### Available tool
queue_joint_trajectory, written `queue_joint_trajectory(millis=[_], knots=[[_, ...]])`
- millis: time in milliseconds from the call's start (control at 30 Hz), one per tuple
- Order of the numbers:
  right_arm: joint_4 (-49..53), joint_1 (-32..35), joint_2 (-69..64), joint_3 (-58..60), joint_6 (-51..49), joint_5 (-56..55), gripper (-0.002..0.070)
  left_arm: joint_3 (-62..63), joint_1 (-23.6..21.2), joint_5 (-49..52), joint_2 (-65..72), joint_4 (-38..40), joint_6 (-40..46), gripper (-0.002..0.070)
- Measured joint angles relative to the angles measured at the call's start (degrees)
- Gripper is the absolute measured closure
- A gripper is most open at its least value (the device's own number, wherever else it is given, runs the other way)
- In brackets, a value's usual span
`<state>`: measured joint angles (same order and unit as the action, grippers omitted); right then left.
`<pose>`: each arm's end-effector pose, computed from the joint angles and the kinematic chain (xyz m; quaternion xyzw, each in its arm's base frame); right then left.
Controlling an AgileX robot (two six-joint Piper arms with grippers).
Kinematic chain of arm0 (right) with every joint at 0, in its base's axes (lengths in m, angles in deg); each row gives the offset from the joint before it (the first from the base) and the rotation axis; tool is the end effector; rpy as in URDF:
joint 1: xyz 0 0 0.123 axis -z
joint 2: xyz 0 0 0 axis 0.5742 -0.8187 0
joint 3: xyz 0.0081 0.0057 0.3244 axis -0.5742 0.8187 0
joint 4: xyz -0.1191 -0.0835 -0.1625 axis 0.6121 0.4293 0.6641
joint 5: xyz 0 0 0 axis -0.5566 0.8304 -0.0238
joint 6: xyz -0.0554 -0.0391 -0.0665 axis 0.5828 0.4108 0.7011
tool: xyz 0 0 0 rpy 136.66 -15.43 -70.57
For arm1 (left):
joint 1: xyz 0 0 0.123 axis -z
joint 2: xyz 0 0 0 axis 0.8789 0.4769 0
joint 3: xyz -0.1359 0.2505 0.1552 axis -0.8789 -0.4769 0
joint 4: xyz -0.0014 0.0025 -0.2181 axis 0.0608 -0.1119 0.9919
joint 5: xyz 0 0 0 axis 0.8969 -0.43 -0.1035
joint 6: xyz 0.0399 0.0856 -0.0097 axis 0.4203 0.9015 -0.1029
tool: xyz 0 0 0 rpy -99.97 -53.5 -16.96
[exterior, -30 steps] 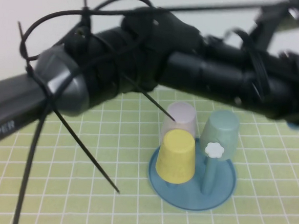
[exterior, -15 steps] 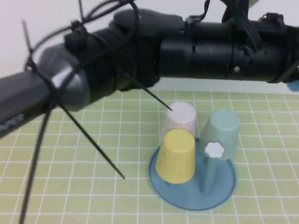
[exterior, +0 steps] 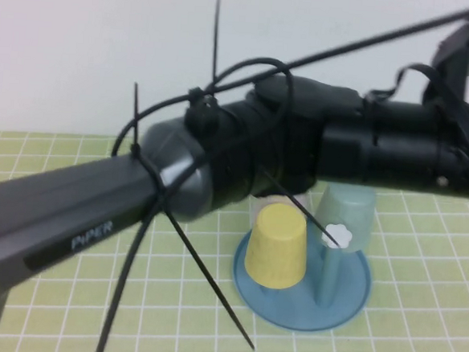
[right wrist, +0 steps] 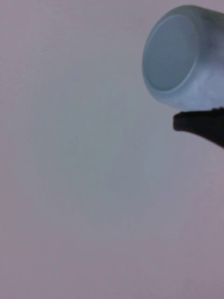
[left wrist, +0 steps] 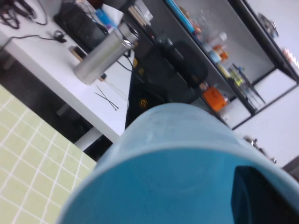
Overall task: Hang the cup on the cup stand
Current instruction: Adjust the cup with two arms
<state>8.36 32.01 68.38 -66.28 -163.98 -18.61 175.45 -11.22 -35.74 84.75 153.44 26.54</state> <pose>0.0101 0.0045 0.2912 0.3856 0.4469 0.5839 0.5573 0.2153 -0.3614 0.4234 0.2902 0.6344 -0.6692 0.2559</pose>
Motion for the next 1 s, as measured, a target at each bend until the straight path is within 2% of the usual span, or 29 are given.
queue_joint_trajectory(millis=[233, 367, 700, 800, 933, 1000], knots=[[2.01, 0.0, 0.0, 0.0, -3.26, 1.73, -0.0004, 0.0, 3.98, -2.22, 0.0, 0.11, 1.77, 0.0662], [2.0, 0.0, 0.0, 0.0, -4.0, 0.56, -0.0011, 0.0, 5.87, -2.22, 0.0, 0.11, 3.15, 0.0662], [-1.16, 0.0, 0.0, 0.0, -3.1, -1.65, -0.0012, 0.0, 7.31, -2.12, 0.0, 0.11, 6.56, 0.0662], [-1.06, 0.0, 0.0, 0.0, -3.01, -1.78, 0.0009, 0.0, 7.31, -2.12, 0.0, 0.11, 7.25, 0.0662], [-1.06, 0.0, 0.0, 0.0, -2.88, -1.78, 0.0099, 0.0, 7.31, -1.89, 0.0, 0.11, 9.83, 0.0662], [-1.06, 0.0, 0.0, 0.0, -2.66, -1.9, 0.0118, 0.0, 7.31, -1.89, 0.0, 0.21, 10.27, 0.0662]])
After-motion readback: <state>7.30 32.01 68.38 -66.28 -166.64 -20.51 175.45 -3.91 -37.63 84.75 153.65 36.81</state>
